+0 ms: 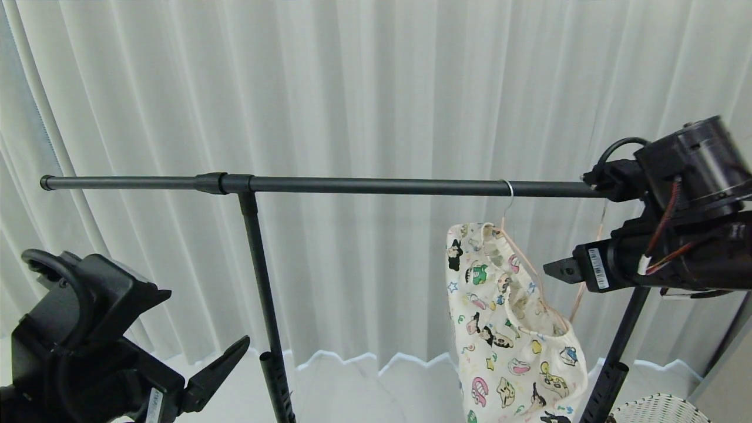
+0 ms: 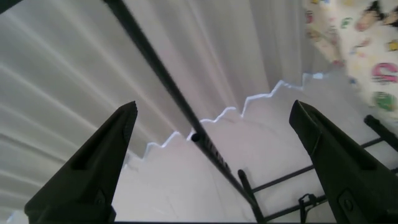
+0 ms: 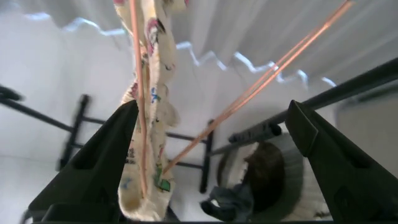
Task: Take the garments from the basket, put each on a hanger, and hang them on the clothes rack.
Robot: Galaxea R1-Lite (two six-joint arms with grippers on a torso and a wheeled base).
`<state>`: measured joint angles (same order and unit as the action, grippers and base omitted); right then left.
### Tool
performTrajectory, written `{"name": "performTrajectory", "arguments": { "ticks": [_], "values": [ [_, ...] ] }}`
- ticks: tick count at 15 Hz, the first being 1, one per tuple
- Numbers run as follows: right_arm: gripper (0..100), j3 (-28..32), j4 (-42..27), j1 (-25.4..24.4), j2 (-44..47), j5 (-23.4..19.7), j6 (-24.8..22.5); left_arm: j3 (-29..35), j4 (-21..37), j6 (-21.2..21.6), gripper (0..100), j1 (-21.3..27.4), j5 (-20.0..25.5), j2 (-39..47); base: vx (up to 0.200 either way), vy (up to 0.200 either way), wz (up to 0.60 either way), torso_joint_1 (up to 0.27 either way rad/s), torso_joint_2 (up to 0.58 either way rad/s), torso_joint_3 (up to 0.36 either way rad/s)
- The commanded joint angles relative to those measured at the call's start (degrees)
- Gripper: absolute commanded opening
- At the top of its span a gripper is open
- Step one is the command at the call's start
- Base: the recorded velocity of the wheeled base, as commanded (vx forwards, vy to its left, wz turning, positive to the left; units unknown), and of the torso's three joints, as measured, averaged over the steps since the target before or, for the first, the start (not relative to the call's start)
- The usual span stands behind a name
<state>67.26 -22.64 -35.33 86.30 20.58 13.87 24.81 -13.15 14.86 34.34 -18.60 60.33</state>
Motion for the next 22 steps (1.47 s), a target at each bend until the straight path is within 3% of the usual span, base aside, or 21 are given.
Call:
{"name": "performTrajectory", "arguments": {
  "ticks": [1, 4, 7, 10, 12, 14, 22],
  "values": [
    [100, -0.37, -0.21, 0.0, -6.76, -1.77, 0.01, -0.37, -0.03, 0.08, 100, -2.35, -0.03, -0.48, 0.0, 0.0, 0.0, 0.0, 0.0, 0.0],
    [100, -6.35, -2.24, 2.98, -13.35, -1.42, -2.54, -3.36, -0.03, 0.17, 100, -8.76, -3.02, -3.03, 0.0, 0.0, 0.0, 0.0, 0.0, 0.0],
    [100, -16.45, -5.22, 11.86, -23.37, 0.52, -14.49, -9.69, -0.03, 0.26, 100, -17.91, -5.74, -7.68, 0.0, 0.0, 0.0, 0.0, 0.0, 0.0],
    [100, -26.47, -4.52, 23.02, -30.93, 0.6, -17.21, -19.09, -0.03, 0.17, 100, -25.9, -5.74, -13.75, 0.0, 0.0, 0.0, 0.0, 0.0, 0.0],
    [100, -33.59, -4.43, 27.86, -35.94, 0.52, -18.79, -24.81, 1.29, 0.17, 100, -26.96, -5.65, -20.08, -0.2, 0.0, 0.0, 0.005, 0.0, 0.005],
    [100, -39.13, -4.43, 29.0, -39.54, 0.34, -18.88, -24.81, 9.9, 0.17, 100, -27.05, -5.65, -26.49, -0.2, 0.0, 0.0, 0.01, 0.0, -0.002],
    [100, -54.78, 4.27, 28.91, -43.06, 0.6, -20.38, -24.72, 10.08, -1.68, 100, -28.72, -5.65, -25.53, -0.2, 0.0, 0.0, -0.001, 0.0, 0.005]
  ]
}}
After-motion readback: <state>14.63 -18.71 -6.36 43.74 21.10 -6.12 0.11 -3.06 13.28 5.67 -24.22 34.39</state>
